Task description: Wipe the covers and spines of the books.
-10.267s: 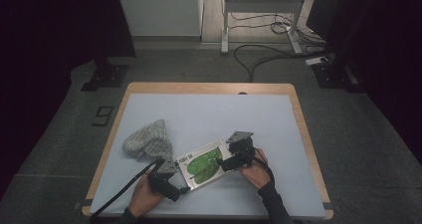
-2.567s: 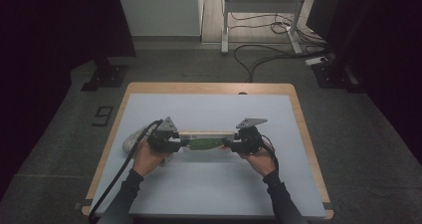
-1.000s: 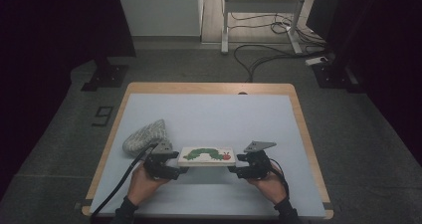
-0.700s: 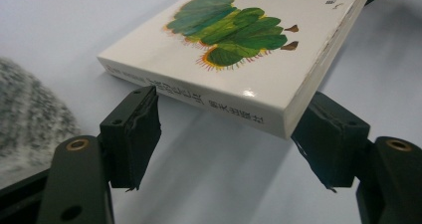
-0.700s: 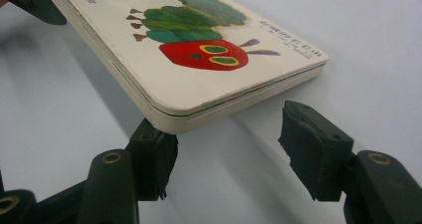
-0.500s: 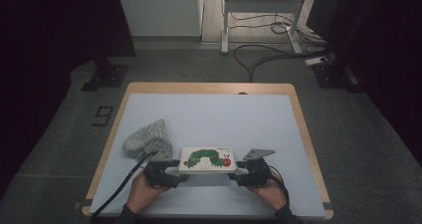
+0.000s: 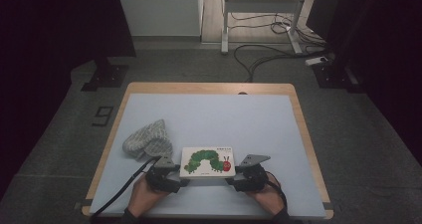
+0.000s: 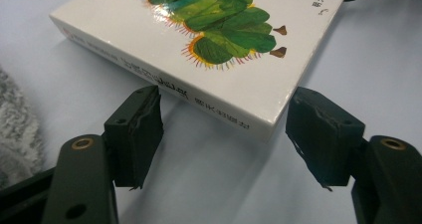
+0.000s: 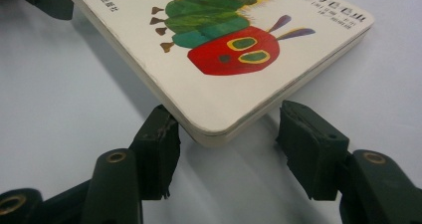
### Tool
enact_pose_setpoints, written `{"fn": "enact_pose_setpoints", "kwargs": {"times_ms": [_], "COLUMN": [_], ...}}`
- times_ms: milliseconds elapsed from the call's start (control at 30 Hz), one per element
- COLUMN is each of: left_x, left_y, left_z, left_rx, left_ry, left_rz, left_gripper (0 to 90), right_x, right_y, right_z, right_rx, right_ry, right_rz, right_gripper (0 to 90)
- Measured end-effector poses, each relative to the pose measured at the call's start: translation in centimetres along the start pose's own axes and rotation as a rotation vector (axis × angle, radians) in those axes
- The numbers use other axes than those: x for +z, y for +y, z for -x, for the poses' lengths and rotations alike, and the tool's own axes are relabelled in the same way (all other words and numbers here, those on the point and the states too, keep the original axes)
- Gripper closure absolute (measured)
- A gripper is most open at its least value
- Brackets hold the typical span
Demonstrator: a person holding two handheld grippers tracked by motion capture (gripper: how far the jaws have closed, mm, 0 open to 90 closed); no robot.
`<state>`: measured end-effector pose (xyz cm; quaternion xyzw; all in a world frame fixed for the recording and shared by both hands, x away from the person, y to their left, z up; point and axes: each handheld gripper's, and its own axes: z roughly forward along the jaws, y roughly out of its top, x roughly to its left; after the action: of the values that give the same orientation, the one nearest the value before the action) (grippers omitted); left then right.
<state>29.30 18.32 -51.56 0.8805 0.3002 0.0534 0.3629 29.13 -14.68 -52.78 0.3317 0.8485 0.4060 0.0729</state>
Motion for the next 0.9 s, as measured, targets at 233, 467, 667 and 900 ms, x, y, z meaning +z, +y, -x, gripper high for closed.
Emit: {"fn": "enact_pose_setpoints", "kwargs": {"times_ms": [233,467,667,900], "left_x": [0.2,-0.2,-0.1,0.5], "left_y": [-0.4,-0.8,-0.7,0.1], "left_z": [-0.1,0.4,0.3,-1.0], "left_rx": [0.026,0.071,0.062,0.032], "left_ry": [0.038,0.067,0.073,0.087], "left_rz": [-0.005,-0.015,-0.011,0.007], "left_gripper": [35.1,41.4,45.4,48.8], "right_x": [0.1,0.2,0.3,1.0], "right_y": [-0.2,-0.6,-0.5,0.2], "right_z": [-0.5,-0.8,-1.2,-0.4], "right_rx": [-0.034,-0.034,-0.058,-0.051], "right_ry": [-0.016,-0.034,-0.07,-0.092], "right_rz": [0.011,0.038,0.035,0.041], "right_gripper": [40.1,42.1,45.2,47.1]}}
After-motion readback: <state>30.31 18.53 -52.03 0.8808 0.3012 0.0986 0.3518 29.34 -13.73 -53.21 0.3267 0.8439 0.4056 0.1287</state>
